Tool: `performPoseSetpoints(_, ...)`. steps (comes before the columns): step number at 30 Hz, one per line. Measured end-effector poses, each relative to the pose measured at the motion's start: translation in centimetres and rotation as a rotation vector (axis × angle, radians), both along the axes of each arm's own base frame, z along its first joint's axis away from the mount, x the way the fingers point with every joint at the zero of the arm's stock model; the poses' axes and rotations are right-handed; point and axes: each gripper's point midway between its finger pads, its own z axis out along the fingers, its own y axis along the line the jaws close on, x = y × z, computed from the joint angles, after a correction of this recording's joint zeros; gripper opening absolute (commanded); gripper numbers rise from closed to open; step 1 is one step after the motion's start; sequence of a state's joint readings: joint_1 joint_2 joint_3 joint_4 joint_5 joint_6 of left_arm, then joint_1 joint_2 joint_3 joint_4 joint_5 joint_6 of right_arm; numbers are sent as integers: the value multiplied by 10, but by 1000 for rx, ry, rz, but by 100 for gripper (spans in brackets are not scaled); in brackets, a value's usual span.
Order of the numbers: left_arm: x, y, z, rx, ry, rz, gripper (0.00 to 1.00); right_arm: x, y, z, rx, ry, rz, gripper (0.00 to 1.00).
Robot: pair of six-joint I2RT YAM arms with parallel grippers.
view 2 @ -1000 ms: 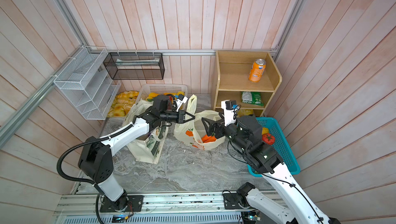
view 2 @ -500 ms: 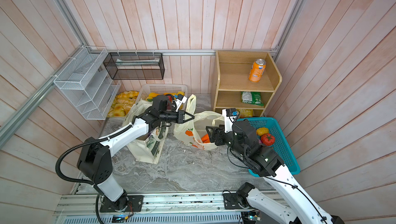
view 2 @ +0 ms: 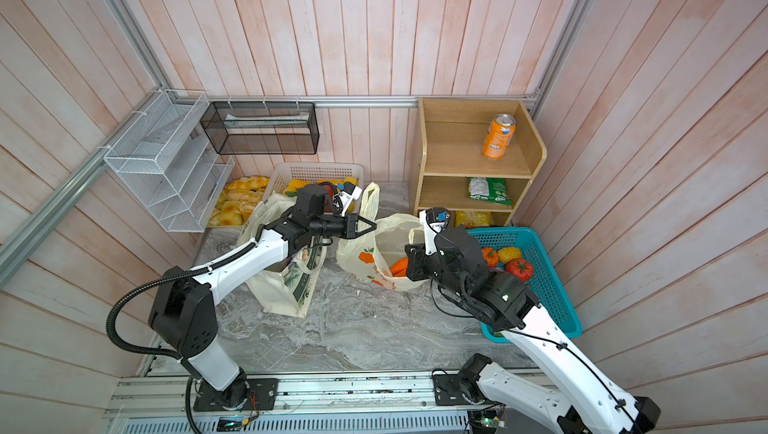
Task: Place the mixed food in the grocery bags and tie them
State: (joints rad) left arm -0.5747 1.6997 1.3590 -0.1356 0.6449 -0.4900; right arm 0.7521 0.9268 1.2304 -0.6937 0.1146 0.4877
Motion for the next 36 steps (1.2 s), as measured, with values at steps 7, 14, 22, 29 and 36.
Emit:
performPoseSetpoints(7,-14,1,19,17,-75,37,0,13,14,54,-54,-73,51,0)
performPoseSetpoints(14,-15,2,14,48,-84,26,0,23,38,-11,-347,83,111,0)
performPoseSetpoints(22,-22,-2,19,35,-106,-34,0,11,50,-6,-401,43,216,0)
performPoseSetpoints(29,-30,-9,19,11,-100,-87,0,7,69,17,-343,-59,334,0)
performPoseSetpoints(36,-35,-15,20,1,-112,-108,0,16,93,7,-344,-53,412,0)
